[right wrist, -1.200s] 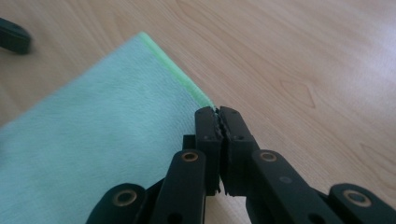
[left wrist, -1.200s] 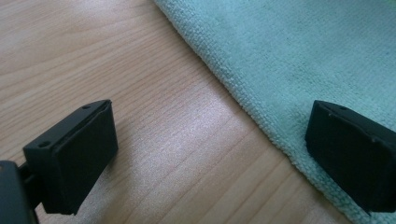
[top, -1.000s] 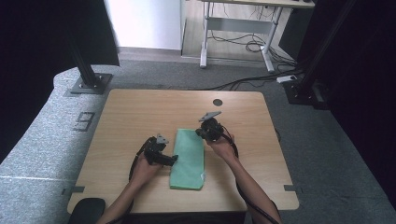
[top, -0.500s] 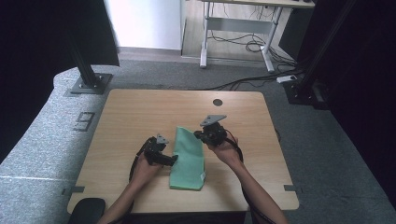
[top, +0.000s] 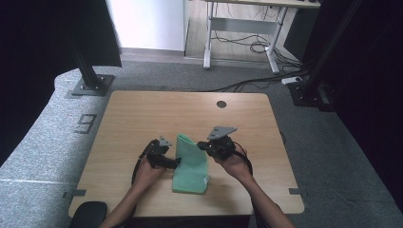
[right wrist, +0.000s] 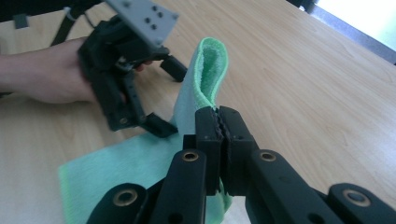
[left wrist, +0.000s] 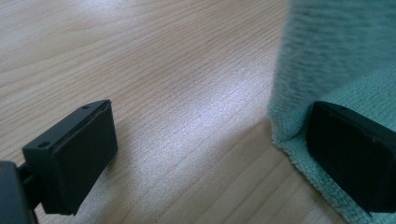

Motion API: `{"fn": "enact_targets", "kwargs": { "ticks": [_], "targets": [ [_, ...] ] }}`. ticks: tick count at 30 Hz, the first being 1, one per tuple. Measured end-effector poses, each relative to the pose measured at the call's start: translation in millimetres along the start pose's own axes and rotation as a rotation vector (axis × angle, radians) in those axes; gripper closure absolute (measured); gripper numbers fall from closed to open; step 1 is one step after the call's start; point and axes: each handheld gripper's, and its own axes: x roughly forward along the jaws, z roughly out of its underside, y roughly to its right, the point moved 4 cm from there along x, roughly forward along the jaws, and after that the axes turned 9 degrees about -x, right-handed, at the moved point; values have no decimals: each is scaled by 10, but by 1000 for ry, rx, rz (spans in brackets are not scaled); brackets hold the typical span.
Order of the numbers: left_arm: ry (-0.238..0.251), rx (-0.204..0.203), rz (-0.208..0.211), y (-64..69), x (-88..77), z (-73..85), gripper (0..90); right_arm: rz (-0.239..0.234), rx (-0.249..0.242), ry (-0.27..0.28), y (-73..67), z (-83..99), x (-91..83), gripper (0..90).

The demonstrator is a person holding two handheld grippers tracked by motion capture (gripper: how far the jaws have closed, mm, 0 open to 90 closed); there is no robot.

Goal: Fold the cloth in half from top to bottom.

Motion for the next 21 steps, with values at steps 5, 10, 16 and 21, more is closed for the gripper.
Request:
{"fn": "enact_targets", "kwargs": {
  "ticks": [5, 10, 16, 21],
  "targets": [
    [1, -1, 0, 0, 0, 0, 22, -17, 1, 12, -108, 77, -58, 868],
    [-2, 0, 0, -1, -1, 0, 21, -39, 6, 8, -233, 189, -93, 868],
    [3, -5, -1, 2, 2, 0, 20, -74, 26, -2, -410, 358, -86, 868],
    [3, -5, 0, 2, 3, -1, 20, -100, 49, -23, -538, 513, -30, 868]
  ]
}}
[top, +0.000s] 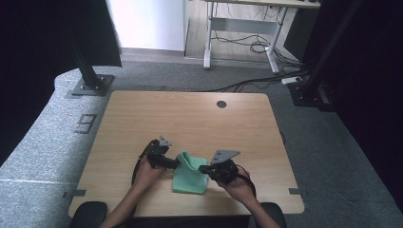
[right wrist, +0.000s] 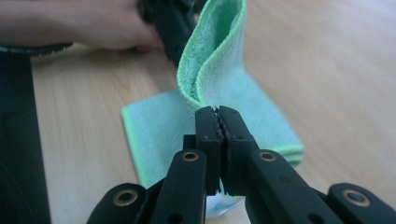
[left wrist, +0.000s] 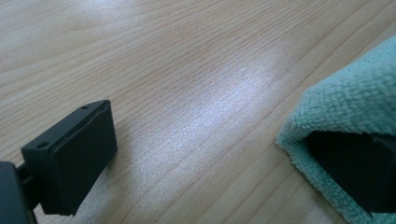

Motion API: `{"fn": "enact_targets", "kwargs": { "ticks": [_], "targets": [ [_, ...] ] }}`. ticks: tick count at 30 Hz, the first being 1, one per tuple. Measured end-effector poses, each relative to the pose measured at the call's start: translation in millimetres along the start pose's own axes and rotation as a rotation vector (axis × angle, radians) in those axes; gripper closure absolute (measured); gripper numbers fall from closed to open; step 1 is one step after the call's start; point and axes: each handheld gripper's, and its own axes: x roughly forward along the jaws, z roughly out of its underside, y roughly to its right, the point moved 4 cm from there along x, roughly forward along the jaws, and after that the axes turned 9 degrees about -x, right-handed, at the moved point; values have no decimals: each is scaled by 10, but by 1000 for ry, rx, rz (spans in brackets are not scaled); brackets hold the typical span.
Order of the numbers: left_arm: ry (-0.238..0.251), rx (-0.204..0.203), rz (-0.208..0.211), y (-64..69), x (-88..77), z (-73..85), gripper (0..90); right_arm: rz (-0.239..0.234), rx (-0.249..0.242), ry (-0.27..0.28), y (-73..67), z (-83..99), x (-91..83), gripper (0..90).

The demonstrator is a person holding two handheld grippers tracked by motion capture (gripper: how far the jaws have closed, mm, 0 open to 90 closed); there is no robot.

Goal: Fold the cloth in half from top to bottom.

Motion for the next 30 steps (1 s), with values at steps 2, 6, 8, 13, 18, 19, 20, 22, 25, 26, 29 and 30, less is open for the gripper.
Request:
{"fn": "enact_targets", "kwargs": {
  "ticks": [2, 6, 8, 13, 18, 19, 20, 22, 25, 26, 29, 30],
  "targets": [
    [0, 0, 0, 0, 0, 0, 19, -7, 7, -16, -29, 70, 44, 868],
    [0, 3, 4, 0, 1, 0, 17, -24, 22, -64, -74, 186, 125, 868],
    [-3, 11, 10, 0, 2, 0, 9, -29, 21, -85, -94, 227, 161, 868],
    [-10, 52, 23, 34, -35, 10, 13, -28, 11, -140, -115, 317, 255, 867],
    [-12, 93, 14, 100, -143, 15, 26, -31, 25, -156, -111, 369, 301, 865],
    [-13, 88, 16, 101, -154, 24, 26, -29, 24, -157, -107, 371, 302, 865],
    [-16, 86, 18, 96, -155, 39, 28, -29, 25, -155, -103, 375, 306, 865],
    [-33, 78, 12, 76, -126, 79, 30, -33, 31, -154, -100, 379, 306, 864],
    [-38, 42, 27, 40, -99, 97, 9, -34, 33, -153, -99, 379, 305, 863],
    [-40, 42, 25, 43, -100, 96, 5, -32, 30, -152, -100, 377, 300, 863],
    [-38, 34, 20, 48, -101, 101, 5, -19, 12, -148, -121, 337, 255, 863],
    [-35, 32, 20, 48, -101, 104, 5, -16, 6, -140, -132, 316, 230, 864]
  ]
}}
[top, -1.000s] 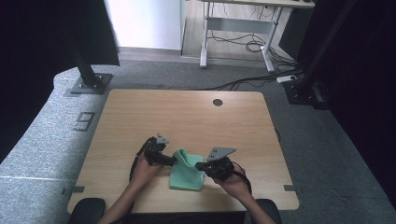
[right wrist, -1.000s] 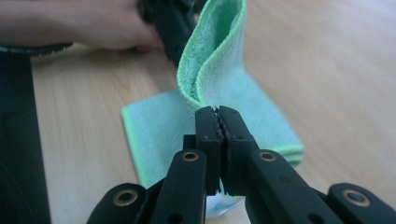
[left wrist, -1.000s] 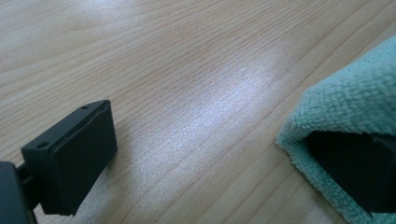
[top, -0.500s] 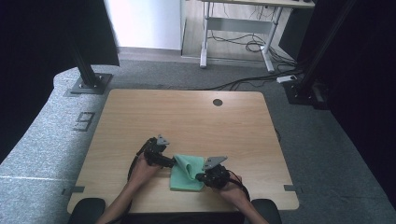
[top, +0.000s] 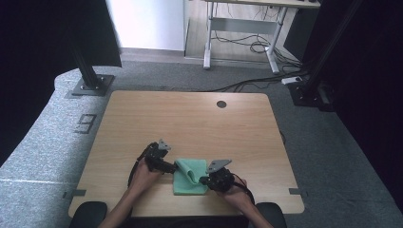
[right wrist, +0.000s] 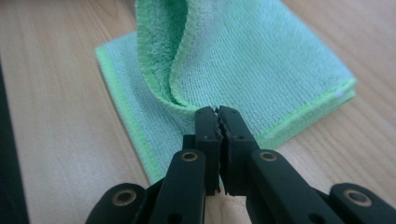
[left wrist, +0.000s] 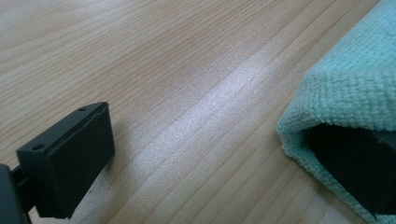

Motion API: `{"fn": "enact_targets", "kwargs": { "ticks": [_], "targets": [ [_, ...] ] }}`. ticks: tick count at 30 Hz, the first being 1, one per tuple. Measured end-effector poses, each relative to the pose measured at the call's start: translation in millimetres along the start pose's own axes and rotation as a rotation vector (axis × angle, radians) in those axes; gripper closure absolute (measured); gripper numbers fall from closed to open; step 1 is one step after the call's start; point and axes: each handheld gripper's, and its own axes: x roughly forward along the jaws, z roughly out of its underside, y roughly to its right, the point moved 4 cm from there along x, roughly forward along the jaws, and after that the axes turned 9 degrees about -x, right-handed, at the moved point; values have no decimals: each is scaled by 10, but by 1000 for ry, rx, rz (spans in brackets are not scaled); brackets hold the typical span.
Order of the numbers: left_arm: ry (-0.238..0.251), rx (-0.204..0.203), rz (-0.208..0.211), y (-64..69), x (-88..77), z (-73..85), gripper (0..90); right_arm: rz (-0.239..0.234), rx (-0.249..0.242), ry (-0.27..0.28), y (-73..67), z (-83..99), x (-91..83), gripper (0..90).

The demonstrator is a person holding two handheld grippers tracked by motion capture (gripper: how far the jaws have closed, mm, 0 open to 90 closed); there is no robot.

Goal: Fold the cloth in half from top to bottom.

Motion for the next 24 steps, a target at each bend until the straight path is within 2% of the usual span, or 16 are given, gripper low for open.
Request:
{"fn": "enact_targets", "kwargs": {
  "ticks": [6, 13, 15, 18, 21, 24],
  "targets": [
    [5, -3, -4, -1, 1, 5, 4, -1, -18, 27, -125, -30, -127, 864],
    [0, -6, -9, 14, -10, 6, 7, -22, 4, -16, -156, 83, 1, 862],
    [-13, 19, -3, 40, -39, -5, 43, -20, 8, -23, -155, 93, 25, 862],
    [-37, 93, -24, 91, -131, -24, 48, -16, 13, -23, -151, 105, 31, 862],
    [-54, 154, 5, 105, -273, -9, 40, -18, 19, -17, -145, 115, 34, 861],
    [-43, 143, 30, 20, -410, -2, 12, -21, 22, -15, -142, 117, 37, 860]
  ]
}}
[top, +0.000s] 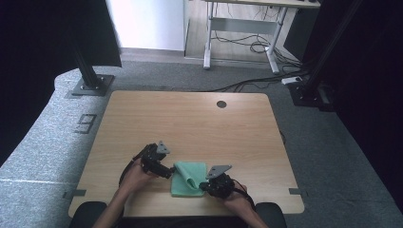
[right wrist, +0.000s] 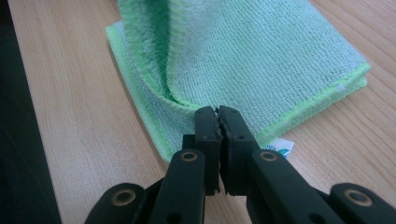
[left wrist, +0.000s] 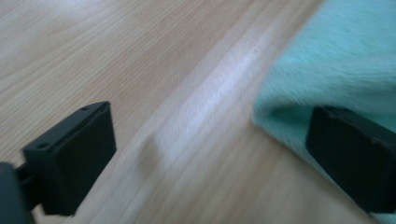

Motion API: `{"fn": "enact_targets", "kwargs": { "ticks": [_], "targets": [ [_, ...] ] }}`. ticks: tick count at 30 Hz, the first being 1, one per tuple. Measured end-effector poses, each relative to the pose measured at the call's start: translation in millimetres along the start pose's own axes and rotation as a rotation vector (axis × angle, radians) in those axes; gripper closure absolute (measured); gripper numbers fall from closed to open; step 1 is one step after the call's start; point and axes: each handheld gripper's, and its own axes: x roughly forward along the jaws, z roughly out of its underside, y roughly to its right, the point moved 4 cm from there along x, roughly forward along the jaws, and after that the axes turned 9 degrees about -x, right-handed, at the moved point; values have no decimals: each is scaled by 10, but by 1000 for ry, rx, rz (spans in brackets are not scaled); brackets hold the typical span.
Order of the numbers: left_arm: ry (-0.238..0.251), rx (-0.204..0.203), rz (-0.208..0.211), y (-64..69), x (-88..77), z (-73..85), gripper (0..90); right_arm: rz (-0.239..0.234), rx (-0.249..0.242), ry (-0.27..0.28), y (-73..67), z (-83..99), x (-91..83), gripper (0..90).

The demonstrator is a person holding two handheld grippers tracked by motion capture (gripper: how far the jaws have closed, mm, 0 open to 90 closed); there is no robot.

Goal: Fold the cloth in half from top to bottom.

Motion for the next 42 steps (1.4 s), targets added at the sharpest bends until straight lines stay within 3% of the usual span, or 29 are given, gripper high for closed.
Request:
{"fn": "enact_targets", "kwargs": {
  "ticks": [5, 8, 11, 15, 18, 24, 30, 36, 39, 42],
  "targets": [
    [101, -100, 0, -165, -91, -141, 40, -10, 16, 6, 12, 4, 0, 854],
    [111, -85, 12, -99, 0, -270, 44, -10, 26, 13, 13, 11, -3, 852],
    [85, -56, 42, 17, 107, -329, 43, -10, 31, 18, 7, 17, -13, 848],
    [31, -1, 35, 112, 168, -211, 40, -25, 40, 27, -7, 25, -45, 822],
    [29, -12, 56, 126, 131, -109, 40, -42, 43, 53, -4, 0, -114, 769],
    [32, 17, 68, 250, 60, -37, 44, -62, 64, 100, 40, -106, -258, 551],
    [16, 62, 75, 427, 3, 94, 42, 20, 102, 77, 173, -105, -162, 449],
    [11, 60, 76, 505, -85, 296, 43, 70, 93, 24, 158, -24, -34, 383],
    [-19, 85, 23, 521, -34, 385, 43, 79, 111, 23, 125, -4, -22, 327],
    [-18, 68, 26, 504, -19, 392, 36, 98, 104, -2, 105, 35, -6, 279]
  ]
}}
